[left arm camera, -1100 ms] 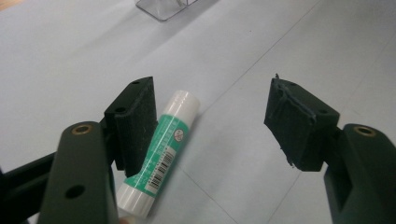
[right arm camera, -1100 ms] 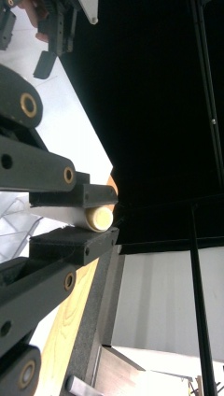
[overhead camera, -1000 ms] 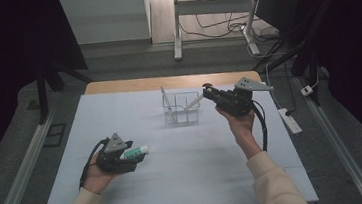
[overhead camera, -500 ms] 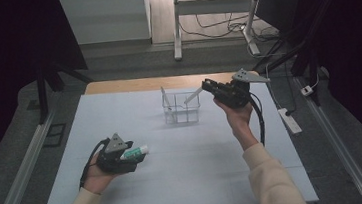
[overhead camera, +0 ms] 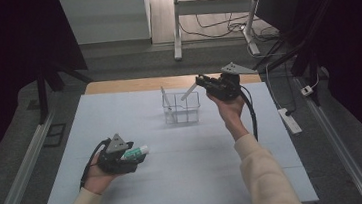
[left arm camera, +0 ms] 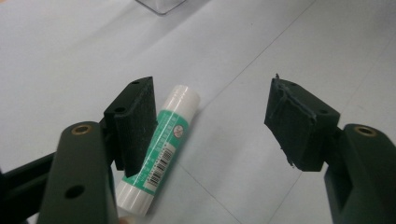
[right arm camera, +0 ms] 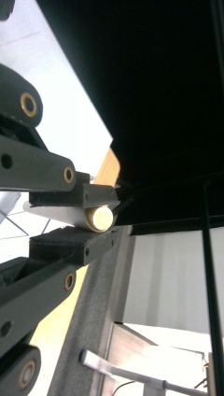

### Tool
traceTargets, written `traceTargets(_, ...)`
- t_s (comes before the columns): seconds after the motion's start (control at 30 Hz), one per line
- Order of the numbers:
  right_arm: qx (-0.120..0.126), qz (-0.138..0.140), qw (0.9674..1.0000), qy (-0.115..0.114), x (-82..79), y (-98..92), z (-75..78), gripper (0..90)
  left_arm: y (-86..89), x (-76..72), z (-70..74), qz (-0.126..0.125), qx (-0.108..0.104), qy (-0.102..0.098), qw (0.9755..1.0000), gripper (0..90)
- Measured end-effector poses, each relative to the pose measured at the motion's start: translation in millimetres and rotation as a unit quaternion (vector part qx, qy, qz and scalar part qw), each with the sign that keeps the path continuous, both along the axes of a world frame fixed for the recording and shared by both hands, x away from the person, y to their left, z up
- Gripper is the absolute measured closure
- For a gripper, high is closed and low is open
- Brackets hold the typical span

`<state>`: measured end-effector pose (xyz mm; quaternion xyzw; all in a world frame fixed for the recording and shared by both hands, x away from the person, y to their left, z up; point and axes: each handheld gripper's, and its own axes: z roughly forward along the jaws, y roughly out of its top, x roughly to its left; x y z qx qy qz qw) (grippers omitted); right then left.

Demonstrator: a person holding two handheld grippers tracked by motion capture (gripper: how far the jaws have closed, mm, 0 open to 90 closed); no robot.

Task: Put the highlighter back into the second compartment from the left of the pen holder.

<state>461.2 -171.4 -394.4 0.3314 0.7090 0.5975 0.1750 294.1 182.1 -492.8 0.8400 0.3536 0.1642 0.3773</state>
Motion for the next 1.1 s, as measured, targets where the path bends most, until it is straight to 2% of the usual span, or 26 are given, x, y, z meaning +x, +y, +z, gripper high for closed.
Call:
traceTargets(0.2,-0.021,0.004,0.9994,0.029,10.1,14.0,-18.1,76.5,0.1,0.1,-0.4,0.0,0.001,0.0,1.0,34.2)
traceTargets(0.3,-0.032,0.005,0.9988,0.036,11.6,19.8,-24.4,61.8,0.7,0.0,-0.3,0.0,0.0,-0.001,1.0,34.1)
traceTargets(0.4,-0.041,0.002,0.9987,0.03,7.9,20.7,-25.3,52.3,2.5,0.1,0.4,0.002,-0.003,-0.002,1.0,34.2)
traceTargets(0.47,-0.044,0.002,0.9986,0.028,3.3,17.7,-25.9,49.2,4.5,0.3,0.9,0.005,-0.006,-0.002,1.0,34.2)
traceTargets(0.63,-0.045,0.015,0.9983,0.034,-14.7,-0.2,-33.5,46.2,12.4,1.5,2.8,0.015,-0.013,-0.003,0.9998,34.2)
traceTargets(0.87,-0.072,0.037,0.9962,0.032,-43.6,-32.6,-46.5,47.6,21.4,3.8,3.7,0.03,-0.018,-0.002,0.9994,34.2)
traceTargets(1.1,-0.087,0.034,0.995,0.034,-65.5,-61.6,-54.1,48.4,24.8,4.7,3.4,0.035,-0.019,0.0,0.9992,34.1)
